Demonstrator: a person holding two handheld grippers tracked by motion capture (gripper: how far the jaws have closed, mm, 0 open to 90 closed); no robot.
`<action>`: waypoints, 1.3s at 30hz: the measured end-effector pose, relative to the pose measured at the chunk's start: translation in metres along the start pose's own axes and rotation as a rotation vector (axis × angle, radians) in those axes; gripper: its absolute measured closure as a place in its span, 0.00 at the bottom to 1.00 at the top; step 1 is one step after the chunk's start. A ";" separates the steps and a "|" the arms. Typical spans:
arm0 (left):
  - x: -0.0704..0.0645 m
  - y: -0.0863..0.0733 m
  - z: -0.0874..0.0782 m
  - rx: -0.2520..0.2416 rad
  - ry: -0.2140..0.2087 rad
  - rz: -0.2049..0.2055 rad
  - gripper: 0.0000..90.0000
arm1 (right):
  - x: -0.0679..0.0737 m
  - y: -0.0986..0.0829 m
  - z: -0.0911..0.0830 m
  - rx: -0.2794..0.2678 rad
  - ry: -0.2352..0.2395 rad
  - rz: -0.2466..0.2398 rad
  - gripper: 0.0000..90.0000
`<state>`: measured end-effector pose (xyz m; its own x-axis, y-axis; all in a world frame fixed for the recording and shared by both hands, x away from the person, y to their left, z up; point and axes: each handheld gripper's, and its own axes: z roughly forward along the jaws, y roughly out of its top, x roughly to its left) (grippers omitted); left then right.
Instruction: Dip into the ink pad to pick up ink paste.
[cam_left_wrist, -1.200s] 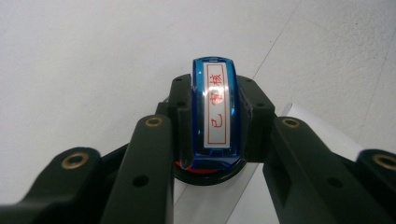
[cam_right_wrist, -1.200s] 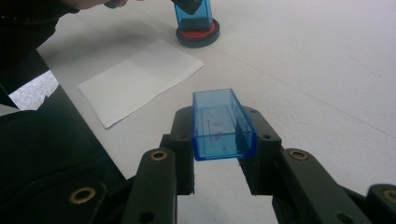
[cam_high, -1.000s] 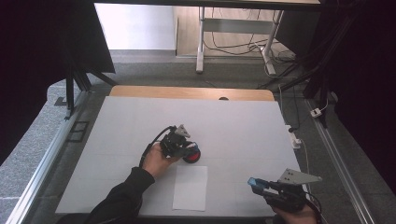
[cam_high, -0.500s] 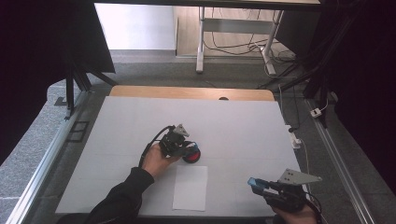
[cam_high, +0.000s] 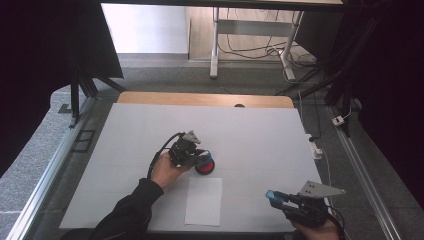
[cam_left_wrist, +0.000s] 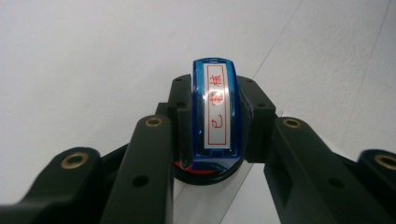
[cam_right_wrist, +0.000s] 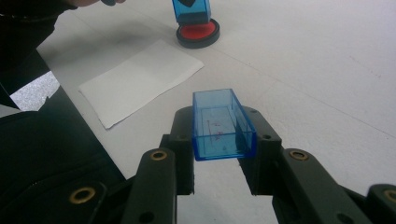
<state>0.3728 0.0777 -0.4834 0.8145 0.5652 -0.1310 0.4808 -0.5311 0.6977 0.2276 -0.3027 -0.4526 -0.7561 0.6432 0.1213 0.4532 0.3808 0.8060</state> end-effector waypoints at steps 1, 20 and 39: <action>-0.001 0.001 -0.002 -0.007 0.003 0.005 0.78 | 0.000 0.000 0.000 0.000 0.000 0.000 0.76; -0.011 0.009 -0.006 -0.002 0.039 0.064 0.78 | 0.000 0.000 0.000 0.001 0.000 0.003 0.76; -0.008 0.002 0.005 0.028 0.026 0.040 0.78 | 0.000 0.000 0.000 0.001 0.001 0.004 0.76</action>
<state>0.3691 0.0690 -0.4848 0.8248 0.5591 -0.0846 0.4572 -0.5713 0.6816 0.2281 -0.3028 -0.4528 -0.7545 0.6443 0.1250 0.4571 0.3791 0.8046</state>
